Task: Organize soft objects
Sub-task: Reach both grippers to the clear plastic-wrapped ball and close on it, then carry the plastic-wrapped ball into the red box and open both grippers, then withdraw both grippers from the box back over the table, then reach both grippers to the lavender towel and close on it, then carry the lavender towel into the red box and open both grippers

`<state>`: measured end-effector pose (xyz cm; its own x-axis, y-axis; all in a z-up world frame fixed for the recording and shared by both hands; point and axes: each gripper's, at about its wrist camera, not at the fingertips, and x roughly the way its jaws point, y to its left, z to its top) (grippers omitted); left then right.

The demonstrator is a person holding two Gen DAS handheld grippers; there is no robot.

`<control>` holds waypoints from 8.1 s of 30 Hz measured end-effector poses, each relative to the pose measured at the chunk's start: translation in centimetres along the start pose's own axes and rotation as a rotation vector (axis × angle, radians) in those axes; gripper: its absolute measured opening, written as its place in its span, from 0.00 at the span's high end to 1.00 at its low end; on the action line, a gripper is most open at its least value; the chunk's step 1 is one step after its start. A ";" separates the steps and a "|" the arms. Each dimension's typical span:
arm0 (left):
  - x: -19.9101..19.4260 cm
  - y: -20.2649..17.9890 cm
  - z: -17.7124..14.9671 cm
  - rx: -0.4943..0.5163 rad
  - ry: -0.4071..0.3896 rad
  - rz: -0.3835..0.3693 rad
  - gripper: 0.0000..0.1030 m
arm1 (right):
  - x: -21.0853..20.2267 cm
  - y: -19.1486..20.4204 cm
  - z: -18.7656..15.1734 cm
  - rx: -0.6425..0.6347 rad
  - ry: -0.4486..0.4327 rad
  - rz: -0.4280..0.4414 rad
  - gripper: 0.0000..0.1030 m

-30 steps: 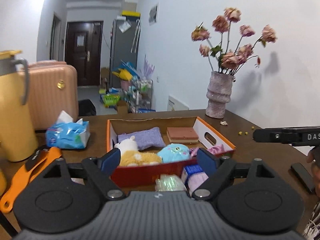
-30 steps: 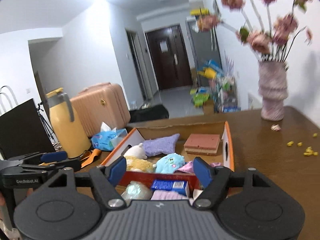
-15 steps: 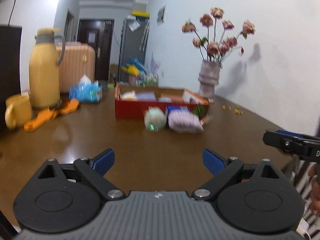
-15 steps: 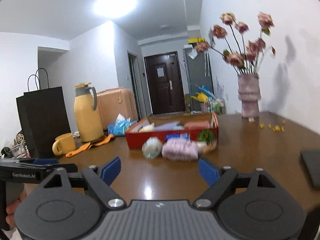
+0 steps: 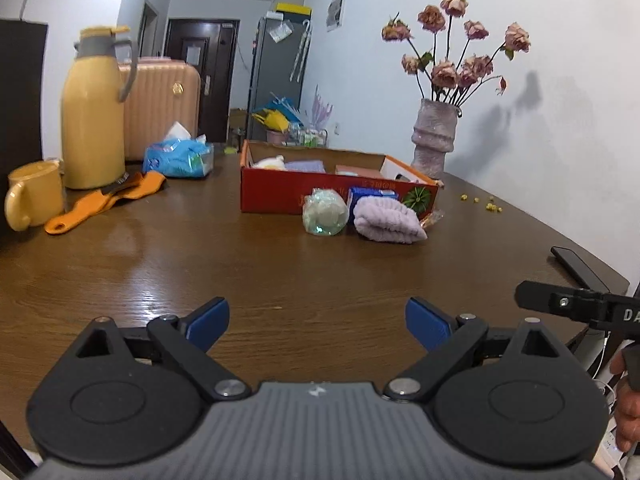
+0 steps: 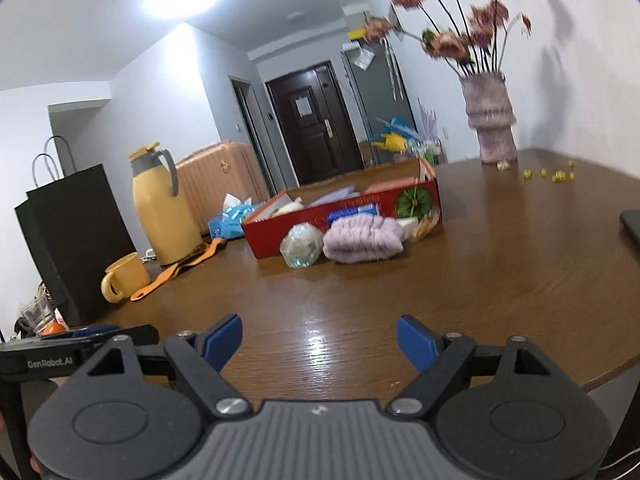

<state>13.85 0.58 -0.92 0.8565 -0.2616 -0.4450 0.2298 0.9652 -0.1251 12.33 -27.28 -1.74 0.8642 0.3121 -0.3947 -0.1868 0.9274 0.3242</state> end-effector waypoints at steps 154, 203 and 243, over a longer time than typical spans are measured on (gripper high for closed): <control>-6.2 -1.2 1.0 0.087 -0.208 0.082 0.00 | -5.6 1.2 1.3 -0.204 -0.214 -0.050 0.00; 12.6 -1.1 3.2 -0.263 0.245 -0.290 0.78 | 11.8 -5.0 4.5 0.158 0.215 0.066 0.80; 23.6 -1.6 19.4 -0.197 0.083 -0.470 0.77 | 18.2 -4.7 18.7 -0.062 -0.038 -0.037 0.87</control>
<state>42.66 -7.05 6.00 0.6406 -0.6738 -0.3683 0.4829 0.7264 -0.4891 37.71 -29.85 5.62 0.8882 0.2699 -0.3719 -0.1815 0.9496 0.2556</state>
